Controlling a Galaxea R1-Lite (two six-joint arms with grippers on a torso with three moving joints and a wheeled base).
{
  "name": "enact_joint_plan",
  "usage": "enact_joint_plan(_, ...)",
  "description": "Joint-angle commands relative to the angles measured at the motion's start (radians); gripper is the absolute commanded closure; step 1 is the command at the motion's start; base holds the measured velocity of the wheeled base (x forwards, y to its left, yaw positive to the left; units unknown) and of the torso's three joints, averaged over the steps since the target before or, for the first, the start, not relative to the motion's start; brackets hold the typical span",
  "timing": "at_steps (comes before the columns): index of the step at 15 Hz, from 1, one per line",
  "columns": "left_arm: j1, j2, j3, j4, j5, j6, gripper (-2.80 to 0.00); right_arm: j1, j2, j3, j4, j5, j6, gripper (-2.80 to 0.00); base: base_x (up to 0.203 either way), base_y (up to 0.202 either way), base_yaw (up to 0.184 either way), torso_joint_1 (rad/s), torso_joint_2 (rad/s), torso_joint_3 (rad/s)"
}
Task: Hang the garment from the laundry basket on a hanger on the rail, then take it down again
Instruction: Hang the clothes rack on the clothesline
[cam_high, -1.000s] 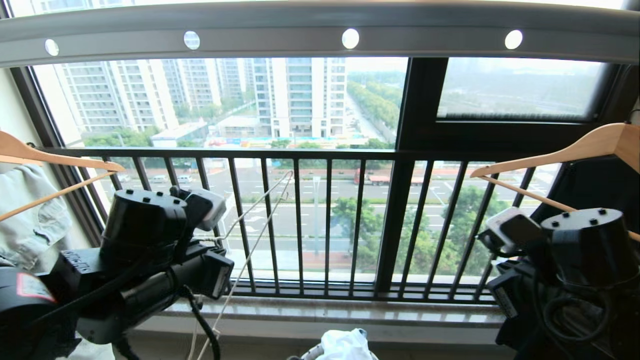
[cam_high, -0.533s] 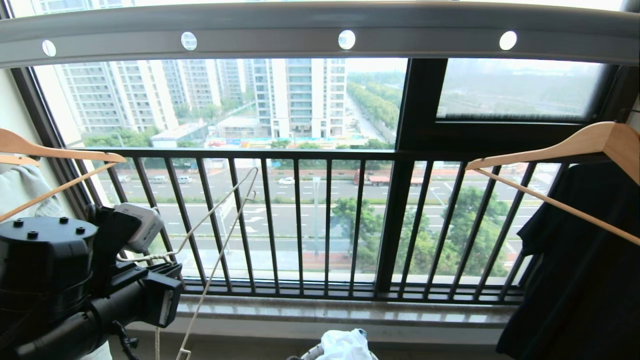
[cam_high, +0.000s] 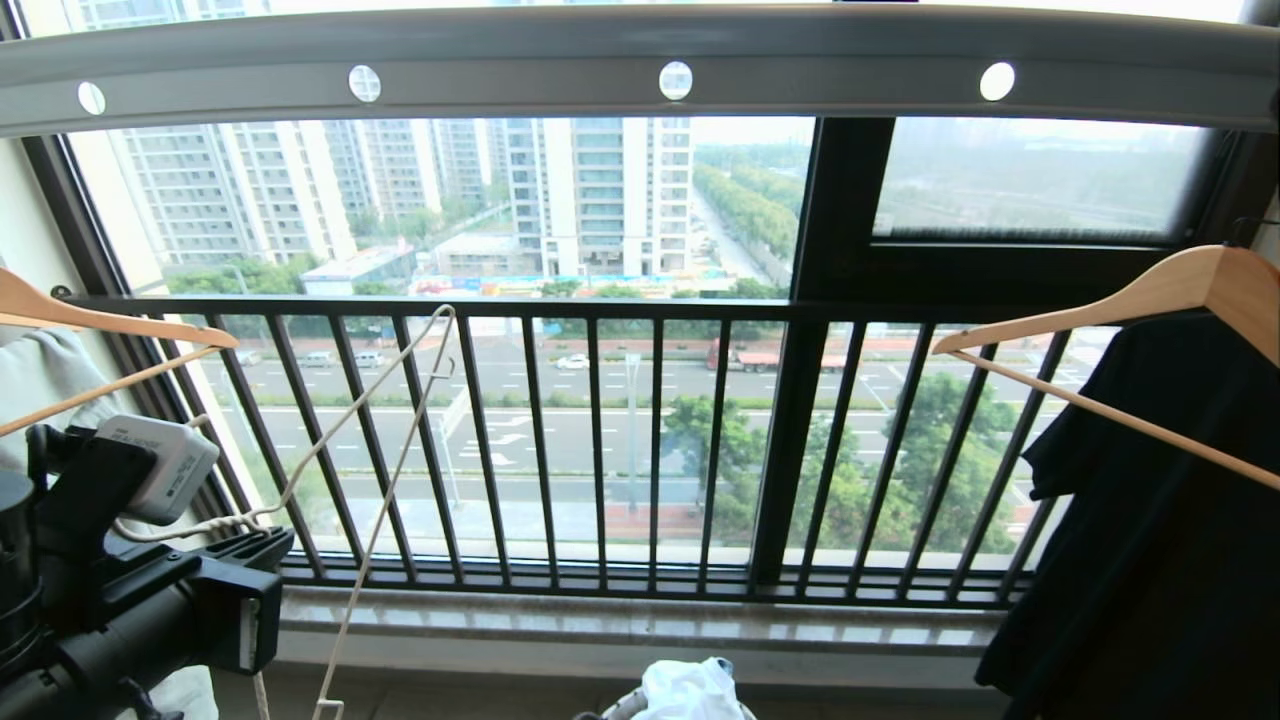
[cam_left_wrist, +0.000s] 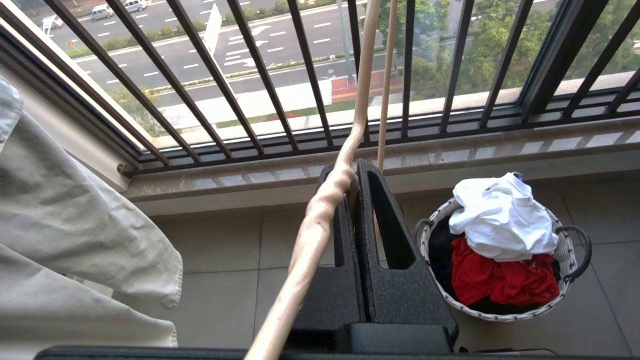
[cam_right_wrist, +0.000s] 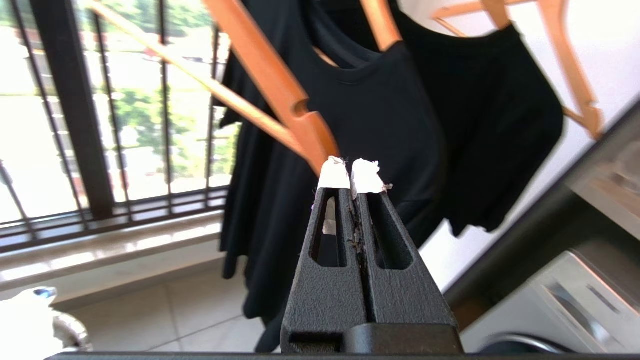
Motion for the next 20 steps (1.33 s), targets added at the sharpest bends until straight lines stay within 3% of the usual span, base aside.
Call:
enact_joint_plan(1, -0.001, -0.049, 0.002, 0.002, 0.001, 0.006, 0.00, 0.026, -0.087, 0.022, 0.047, 0.104, 0.016, 0.00, 0.000, 0.000, 0.000, 0.000, 0.00, 0.000)
enact_joint_plan(4, -0.001, -0.065, 0.021, 0.005, 0.000, 0.022, 0.00, 0.062, -0.216, 0.118, 0.057, 0.230, 0.103, 0.00, 0.000, 0.000, 0.000, 0.000, 0.00, 0.000)
enact_joint_plan(8, -0.001, -0.067, 0.022, 0.001, -0.001, 0.074, 0.00, 0.080, -0.405, 0.363, 0.026, 0.393, 0.161, 0.00, 0.000, 0.000, 0.000, 0.000, 0.00, 0.000)
enact_joint_plan(13, -0.002, -0.061, 0.002, 0.001, -0.010, 0.102, 0.00, 0.083, -0.417, 0.651, -0.307, 0.454, 0.129, 0.00, 0.000, 0.000, 0.000, 0.000, 0.00, 0.000)
enact_joint_plan(18, -0.004, -0.038, -0.040, 0.001, -0.013, 0.123, 0.00, 0.083, -0.418, 0.674, -0.332, 0.481, 0.133, 0.00, 0.000, 0.000, 0.000, 0.000, 0.00, 0.000)
enact_joint_plan(19, -0.004, -0.018, -0.074, 0.001, -0.044, 0.113, 0.00, 0.083, -0.418, 0.674, -0.333, 0.480, 0.164, 0.00, 0.000, 0.000, 0.000, 0.000, 0.00, 0.000)
enact_joint_plan(20, -0.003, -0.001, -0.099, 0.002, -0.125, 0.085, 0.00, 0.083, -0.418, 0.674, -0.334, 0.480, 0.175, 0.00, 0.000, 0.000, 0.000, 0.000, 0.00, 0.000)
